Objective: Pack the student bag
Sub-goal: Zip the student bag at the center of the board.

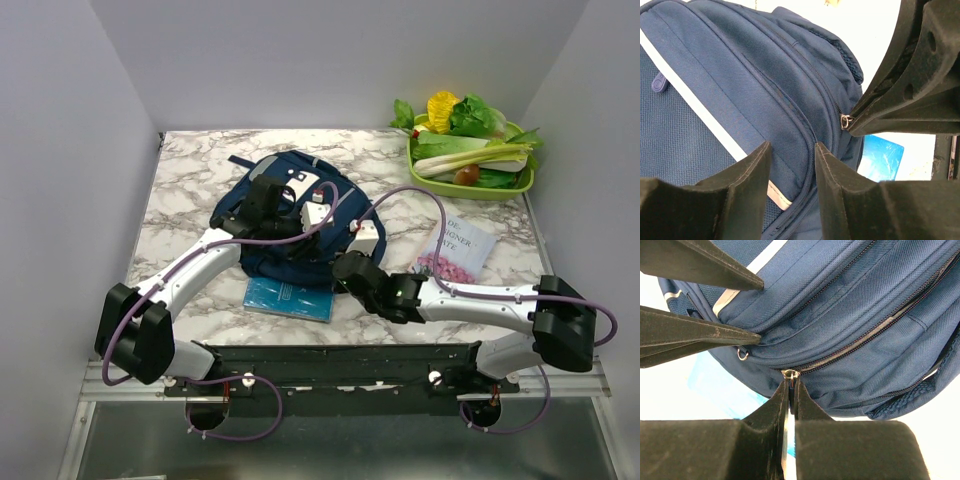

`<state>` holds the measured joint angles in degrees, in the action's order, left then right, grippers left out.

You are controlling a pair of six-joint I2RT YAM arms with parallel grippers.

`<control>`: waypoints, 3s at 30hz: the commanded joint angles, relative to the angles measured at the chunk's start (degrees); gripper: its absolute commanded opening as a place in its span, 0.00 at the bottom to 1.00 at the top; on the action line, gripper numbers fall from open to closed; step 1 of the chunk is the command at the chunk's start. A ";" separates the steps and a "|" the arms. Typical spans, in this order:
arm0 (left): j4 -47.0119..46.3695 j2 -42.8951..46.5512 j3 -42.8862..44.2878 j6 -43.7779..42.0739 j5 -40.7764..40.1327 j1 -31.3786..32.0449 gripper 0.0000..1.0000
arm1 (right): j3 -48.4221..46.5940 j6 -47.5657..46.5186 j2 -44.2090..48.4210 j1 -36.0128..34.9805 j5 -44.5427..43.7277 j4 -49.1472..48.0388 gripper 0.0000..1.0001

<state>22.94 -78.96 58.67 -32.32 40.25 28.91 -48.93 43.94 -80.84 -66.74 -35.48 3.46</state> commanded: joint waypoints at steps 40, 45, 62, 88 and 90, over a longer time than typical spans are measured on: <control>23.28 7.94 1.44 -14.42 -3.42 5.37 0.00 | 7.71 -11.85 9.82 17.24 7.88 -0.04 0.01; 30.05 9.96 1.53 -21.64 -2.72 5.37 0.00 | 6.48 -16.07 7.90 21.47 11.48 -0.91 0.01; 25.72 14.09 -2.69 -15.27 -1.31 -0.17 0.00 | 4.44 -21.63 1.03 26.49 19.99 -10.14 0.01; -15.73 -0.93 -0.14 19.32 -33.38 15.30 0.50 | 10.69 -17.05 5.16 26.40 32.23 -19.63 0.01; -16.00 -2.16 0.12 15.89 -34.80 16.44 0.48 | 11.13 -16.70 5.16 26.40 32.41 -19.99 0.01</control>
<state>10.24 -79.20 57.39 -11.00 14.02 43.51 -38.48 26.09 -76.90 -40.18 -6.81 -12.40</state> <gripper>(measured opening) 0.503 0.113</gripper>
